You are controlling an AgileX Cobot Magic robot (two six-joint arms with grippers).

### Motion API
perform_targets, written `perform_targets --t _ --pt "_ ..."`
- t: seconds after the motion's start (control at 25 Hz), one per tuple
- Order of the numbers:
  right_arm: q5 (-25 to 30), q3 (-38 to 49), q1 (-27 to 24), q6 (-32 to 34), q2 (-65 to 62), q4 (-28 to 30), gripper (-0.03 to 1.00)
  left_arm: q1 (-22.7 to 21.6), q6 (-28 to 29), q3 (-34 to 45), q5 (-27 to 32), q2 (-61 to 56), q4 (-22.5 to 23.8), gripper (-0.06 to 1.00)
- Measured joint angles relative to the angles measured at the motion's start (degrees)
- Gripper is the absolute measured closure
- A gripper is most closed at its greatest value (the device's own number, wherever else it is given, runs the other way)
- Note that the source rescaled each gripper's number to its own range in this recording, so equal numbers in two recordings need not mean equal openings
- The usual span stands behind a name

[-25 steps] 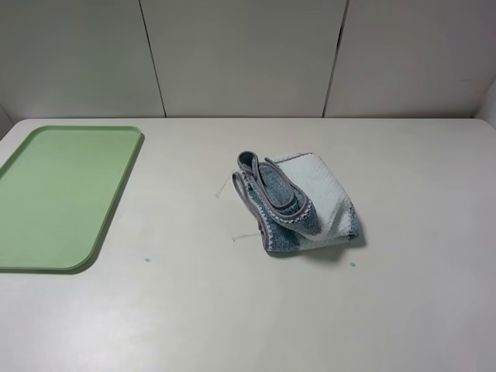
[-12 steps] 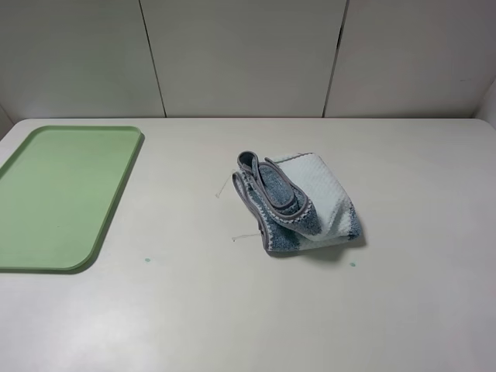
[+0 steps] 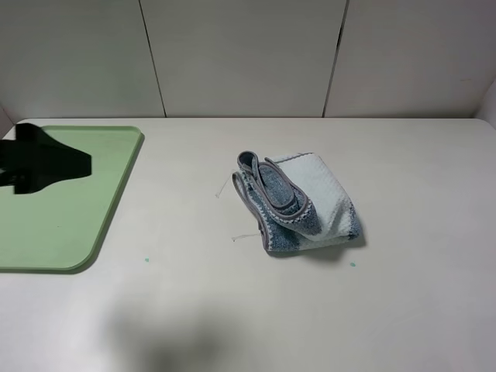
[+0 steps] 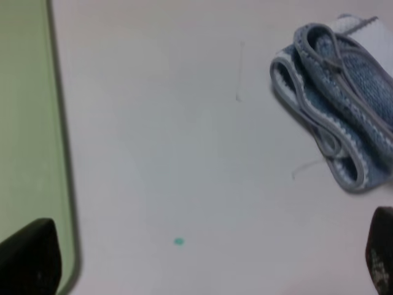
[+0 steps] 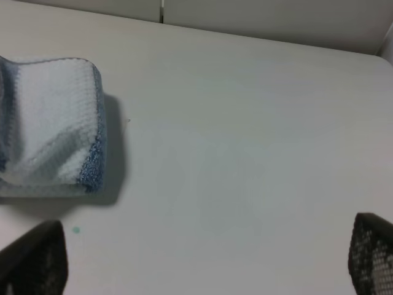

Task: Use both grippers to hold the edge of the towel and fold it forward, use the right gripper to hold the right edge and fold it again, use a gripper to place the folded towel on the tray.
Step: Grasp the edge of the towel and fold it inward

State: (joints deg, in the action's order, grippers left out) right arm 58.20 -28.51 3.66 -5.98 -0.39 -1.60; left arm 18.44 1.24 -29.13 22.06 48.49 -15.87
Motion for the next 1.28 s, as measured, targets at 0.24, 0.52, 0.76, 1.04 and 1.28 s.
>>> perform_targets --t 0.24,0.52,0.76,1.04,1.28 --pt "0.0 0.0 0.0 0.0 0.0 0.0 -0.03 7.3 -0.2 0.0 -14.9 13.2 -6.6 -0.05" --pt "0.0 0.0 0.0 0.0 0.0 0.0 -0.03 13.8 -0.2 -3.4 -26.2 25.9 -13.5 -0.05" --pt "0.0 0.0 0.0 0.0 0.0 0.0 -0.03 17.6 -0.1 -10.5 -28.3 35.6 -19.9 -0.05" --pt "0.0 0.0 0.0 0.0 0.0 0.0 -0.03 21.4 -0.1 -17.8 -28.1 44.3 -27.3 -0.05" --pt "0.0 0.0 0.0 0.0 0.0 0.0 -0.03 23.4 3.3 -21.4 -26.8 50.2 -31.3 -0.05"
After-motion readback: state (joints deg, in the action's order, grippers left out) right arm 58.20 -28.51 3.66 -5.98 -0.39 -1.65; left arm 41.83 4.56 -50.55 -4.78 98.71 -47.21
